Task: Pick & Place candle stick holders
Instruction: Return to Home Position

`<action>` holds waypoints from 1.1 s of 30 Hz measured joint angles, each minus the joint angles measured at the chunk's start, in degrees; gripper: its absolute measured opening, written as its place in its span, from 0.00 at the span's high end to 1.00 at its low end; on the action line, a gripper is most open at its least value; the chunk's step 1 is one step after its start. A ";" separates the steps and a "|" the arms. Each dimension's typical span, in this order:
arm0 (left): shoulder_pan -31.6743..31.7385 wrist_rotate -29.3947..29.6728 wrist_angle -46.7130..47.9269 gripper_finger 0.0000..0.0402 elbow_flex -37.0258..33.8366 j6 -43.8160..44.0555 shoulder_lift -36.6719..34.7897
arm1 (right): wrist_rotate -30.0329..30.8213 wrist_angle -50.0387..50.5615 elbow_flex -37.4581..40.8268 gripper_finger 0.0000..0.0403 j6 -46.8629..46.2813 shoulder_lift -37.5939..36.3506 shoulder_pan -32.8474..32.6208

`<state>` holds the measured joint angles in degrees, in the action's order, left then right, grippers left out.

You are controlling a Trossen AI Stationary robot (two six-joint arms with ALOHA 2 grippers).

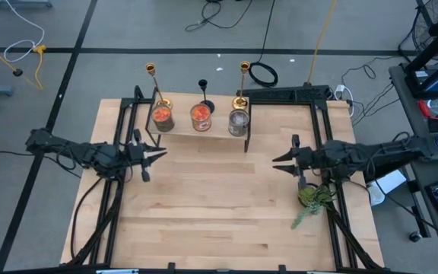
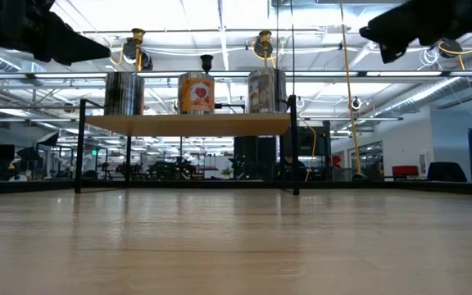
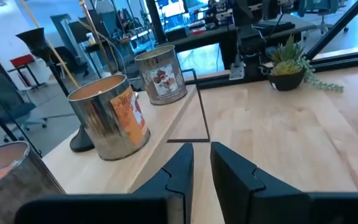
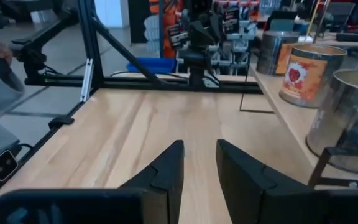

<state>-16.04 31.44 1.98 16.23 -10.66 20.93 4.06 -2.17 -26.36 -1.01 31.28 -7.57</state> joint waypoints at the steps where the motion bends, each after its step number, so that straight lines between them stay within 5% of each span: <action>1: -0.01 -0.03 0.00 0.85 -0.13 0.06 -0.31 | 0.01 -0.25 1.06 0.77 -0.01 -1.27 0.00; 18: -0.01 -6.90 5.09 0.85 -0.85 -1.49 -10.27 | 0.12 -7.05 17.07 0.77 -1.18 -20.81 0.02; 33: -0.01 -6.99 -12.61 0.85 -13.25 -4.53 -10.62 | 0.11 -6.50 19.13 0.77 -0.85 -24.69 0.02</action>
<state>-16.05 24.45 -10.63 2.97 -15.19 10.31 4.16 -8.67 -7.22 -1.86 6.59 -7.55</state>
